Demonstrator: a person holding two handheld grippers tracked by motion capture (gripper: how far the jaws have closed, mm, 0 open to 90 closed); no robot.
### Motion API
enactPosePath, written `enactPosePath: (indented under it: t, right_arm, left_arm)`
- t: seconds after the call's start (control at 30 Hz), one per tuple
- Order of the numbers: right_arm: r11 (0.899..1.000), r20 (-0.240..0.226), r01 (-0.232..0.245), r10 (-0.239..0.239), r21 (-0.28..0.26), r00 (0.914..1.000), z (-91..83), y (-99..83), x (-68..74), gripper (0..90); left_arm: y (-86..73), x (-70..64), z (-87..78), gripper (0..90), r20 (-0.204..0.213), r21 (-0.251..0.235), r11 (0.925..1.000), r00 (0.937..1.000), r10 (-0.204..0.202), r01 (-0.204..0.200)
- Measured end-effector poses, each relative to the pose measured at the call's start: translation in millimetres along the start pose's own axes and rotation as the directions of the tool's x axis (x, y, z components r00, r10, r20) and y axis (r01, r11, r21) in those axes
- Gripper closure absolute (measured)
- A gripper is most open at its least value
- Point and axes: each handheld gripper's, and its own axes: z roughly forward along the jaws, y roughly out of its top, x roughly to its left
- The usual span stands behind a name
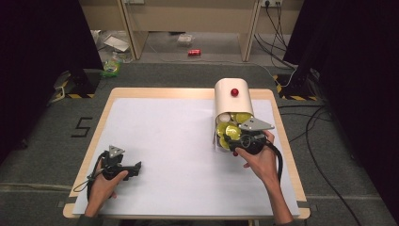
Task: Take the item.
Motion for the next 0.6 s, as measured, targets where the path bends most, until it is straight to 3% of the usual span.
enactPosePath:
  t: [0.6]
  right_arm:
    - [0.998, 0.008, 0.029, -0.029, -0.051, 0.9996, -11.7, 7.7, 7.5, 39.3]
  left_arm:
    - [-0.1, 0.1, 0.0, 0.0, 0.001, -0.001, 1.0, 1.0, -0.002, 0.002]
